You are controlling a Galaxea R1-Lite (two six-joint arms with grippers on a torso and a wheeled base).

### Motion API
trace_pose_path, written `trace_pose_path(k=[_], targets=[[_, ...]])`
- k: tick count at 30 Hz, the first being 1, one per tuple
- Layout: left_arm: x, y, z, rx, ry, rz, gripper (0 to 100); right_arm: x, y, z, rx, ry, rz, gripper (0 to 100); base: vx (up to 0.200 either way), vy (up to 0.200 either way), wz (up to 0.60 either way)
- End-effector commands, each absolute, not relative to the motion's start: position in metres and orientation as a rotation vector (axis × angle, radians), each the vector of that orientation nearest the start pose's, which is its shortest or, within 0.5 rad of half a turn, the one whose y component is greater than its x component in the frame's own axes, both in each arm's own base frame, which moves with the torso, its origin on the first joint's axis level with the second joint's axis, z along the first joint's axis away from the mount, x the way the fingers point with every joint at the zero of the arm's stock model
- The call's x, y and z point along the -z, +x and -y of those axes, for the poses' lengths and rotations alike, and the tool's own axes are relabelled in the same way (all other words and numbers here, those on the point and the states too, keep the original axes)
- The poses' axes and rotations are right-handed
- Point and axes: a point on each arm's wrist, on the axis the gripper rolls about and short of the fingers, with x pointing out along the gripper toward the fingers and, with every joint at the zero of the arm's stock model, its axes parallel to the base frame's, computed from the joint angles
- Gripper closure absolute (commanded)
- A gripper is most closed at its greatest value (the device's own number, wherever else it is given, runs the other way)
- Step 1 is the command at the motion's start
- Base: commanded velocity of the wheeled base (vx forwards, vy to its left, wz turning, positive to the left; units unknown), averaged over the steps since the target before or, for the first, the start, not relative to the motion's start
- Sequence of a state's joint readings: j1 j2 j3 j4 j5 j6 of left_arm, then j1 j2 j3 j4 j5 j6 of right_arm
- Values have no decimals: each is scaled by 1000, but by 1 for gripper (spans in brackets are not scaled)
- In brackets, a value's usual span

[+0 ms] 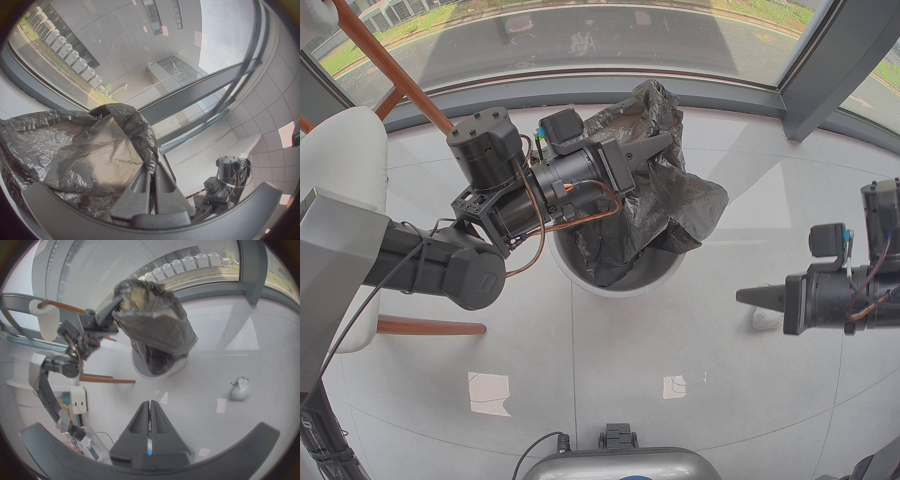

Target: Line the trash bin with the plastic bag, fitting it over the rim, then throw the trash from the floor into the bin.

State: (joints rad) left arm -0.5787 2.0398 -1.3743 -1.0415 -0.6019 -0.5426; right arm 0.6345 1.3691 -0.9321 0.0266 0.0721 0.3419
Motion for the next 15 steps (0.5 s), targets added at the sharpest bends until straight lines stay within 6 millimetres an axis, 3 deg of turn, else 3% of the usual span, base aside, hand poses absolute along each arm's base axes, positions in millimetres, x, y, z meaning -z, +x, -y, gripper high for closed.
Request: trace_pose_path(k=[1,4,7,15], targets=[[-273,326,226,1264,-465,101,100,-284,192,-116,-597,267,-429,100,0,0,0],[-278,304,217,1277,-514,25,100,-299,200,-104,-569,295,-377,100,0,0,0],[-268,272,226,1357,-539,-77,100,-305,215,-98,-529,342,-366,100,0,0,0],[-230,255,244,1465,-519,-191,100,-321,252,-91,-472,429,-331,100,0,0,0]])
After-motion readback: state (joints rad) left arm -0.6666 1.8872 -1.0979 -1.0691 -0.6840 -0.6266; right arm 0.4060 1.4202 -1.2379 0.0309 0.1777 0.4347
